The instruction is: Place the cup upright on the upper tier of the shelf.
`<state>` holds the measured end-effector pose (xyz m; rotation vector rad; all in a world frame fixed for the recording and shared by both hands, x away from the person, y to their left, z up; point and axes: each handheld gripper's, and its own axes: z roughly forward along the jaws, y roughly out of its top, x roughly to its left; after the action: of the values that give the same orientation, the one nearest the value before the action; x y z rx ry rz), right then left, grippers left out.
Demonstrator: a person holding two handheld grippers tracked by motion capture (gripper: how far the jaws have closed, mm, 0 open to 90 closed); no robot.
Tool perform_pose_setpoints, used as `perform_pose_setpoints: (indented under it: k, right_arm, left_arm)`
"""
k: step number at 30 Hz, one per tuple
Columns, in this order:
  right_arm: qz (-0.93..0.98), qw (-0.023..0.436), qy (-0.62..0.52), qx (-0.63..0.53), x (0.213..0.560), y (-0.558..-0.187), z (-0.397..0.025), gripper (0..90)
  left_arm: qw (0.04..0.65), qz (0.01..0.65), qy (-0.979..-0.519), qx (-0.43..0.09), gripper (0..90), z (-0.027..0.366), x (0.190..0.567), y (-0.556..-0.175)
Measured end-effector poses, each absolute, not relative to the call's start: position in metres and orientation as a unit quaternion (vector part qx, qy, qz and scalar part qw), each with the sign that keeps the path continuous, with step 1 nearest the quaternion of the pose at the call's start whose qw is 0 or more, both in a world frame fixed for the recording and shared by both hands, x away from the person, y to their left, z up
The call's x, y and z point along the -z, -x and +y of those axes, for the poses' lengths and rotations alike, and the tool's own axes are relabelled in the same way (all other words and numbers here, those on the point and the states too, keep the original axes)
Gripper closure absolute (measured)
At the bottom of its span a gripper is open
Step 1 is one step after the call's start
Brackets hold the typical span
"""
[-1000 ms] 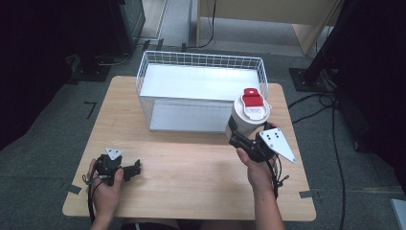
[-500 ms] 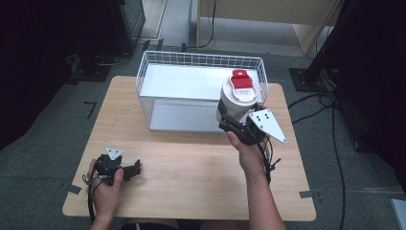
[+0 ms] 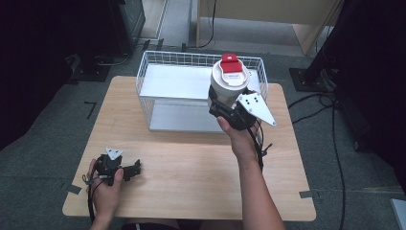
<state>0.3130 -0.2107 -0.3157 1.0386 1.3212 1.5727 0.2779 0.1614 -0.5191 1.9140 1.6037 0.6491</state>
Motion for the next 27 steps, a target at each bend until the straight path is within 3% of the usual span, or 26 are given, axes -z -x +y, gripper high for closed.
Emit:
perform_pose_setpoints:
  k: [27]
  right_arm:
    - [0.538,0.402,-0.444,-0.593,0.317,-0.397,-0.189,13.0]
  left_arm:
    - [0.277,0.597,-0.713,-0.242,0.0,0.161,0.519,-0.278]
